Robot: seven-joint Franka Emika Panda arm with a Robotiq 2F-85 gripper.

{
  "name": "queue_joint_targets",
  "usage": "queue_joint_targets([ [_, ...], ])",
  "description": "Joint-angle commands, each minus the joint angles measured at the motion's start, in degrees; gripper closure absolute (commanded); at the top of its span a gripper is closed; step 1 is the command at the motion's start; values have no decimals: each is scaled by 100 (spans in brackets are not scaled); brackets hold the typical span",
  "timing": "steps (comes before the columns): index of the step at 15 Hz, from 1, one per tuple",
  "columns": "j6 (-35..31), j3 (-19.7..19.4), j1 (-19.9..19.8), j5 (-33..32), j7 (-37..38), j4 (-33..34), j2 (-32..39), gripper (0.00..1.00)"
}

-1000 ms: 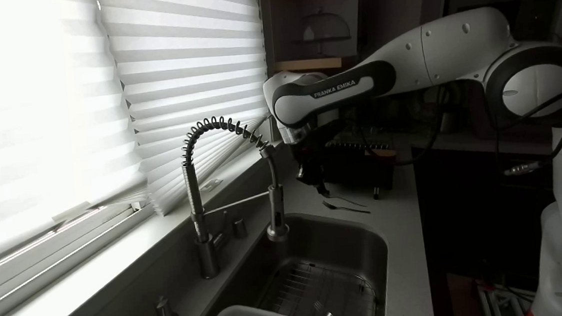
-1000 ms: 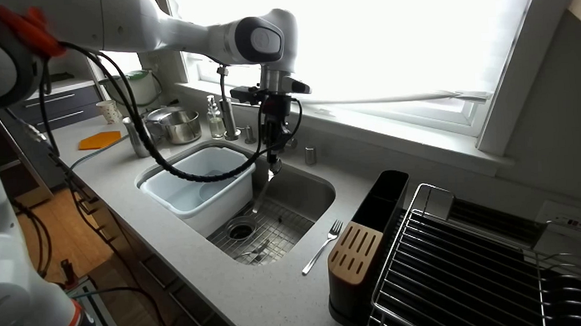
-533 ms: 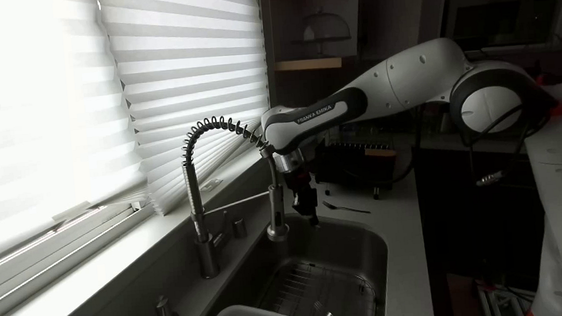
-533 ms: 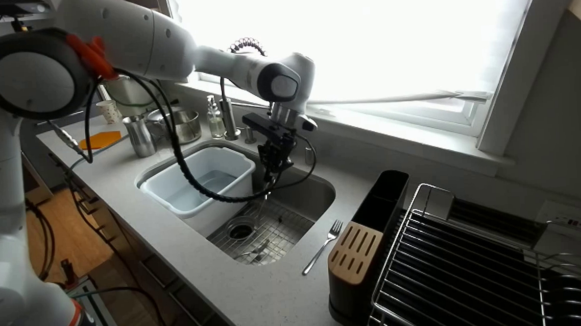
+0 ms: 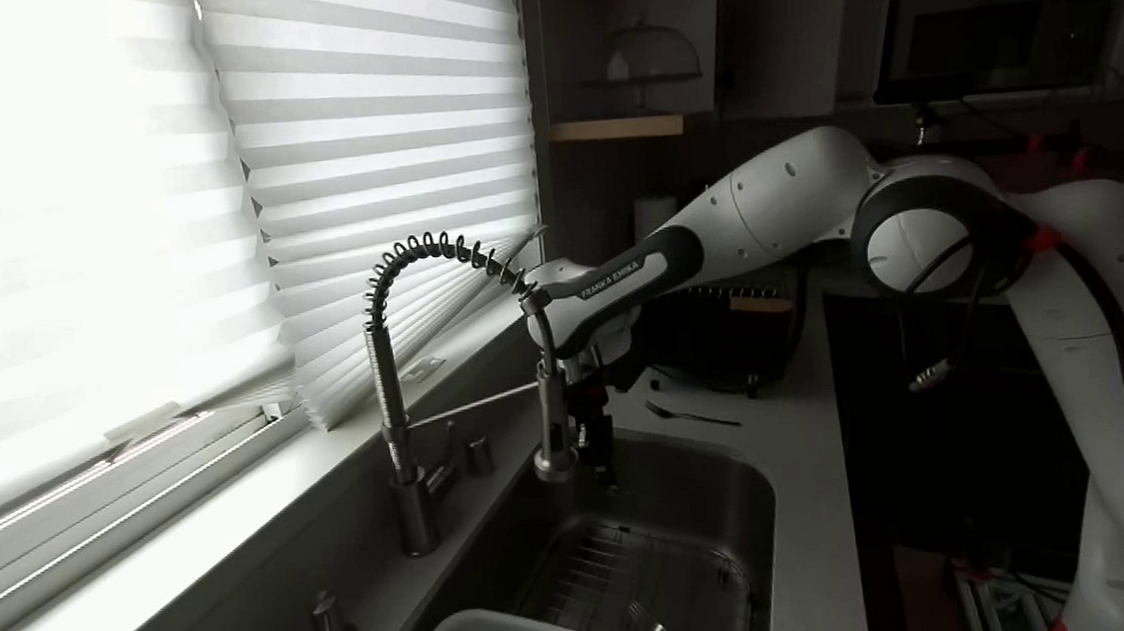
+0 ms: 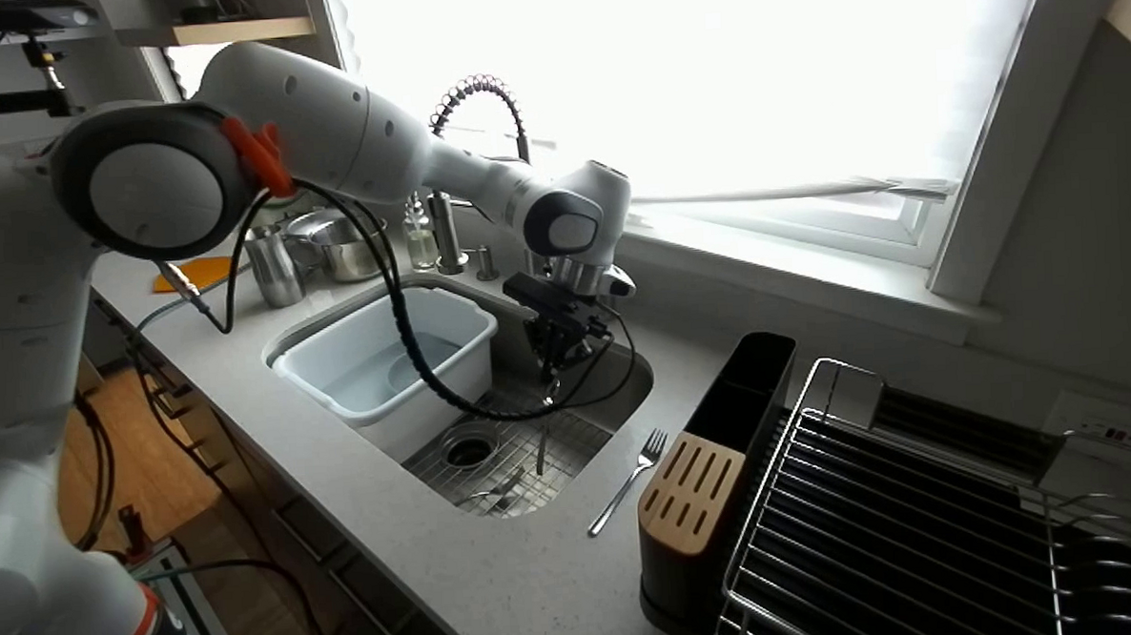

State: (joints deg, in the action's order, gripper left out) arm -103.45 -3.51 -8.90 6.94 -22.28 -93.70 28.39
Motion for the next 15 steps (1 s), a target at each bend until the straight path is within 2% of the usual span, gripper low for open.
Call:
queue_joint_targets([
  [1, -260, 171, -174, 124, -220, -36, 155, 99],
  [6, -312, 227, -273, 179, -251, -28, 315, 99],
  [7, -337, 235, -291, 207, -231, -43, 312, 72],
  [8, -285, 253, -319, 241, -258, -30, 312, 71],
  [15, -314, 320, -349, 370, -334, -184, -113, 18],
])
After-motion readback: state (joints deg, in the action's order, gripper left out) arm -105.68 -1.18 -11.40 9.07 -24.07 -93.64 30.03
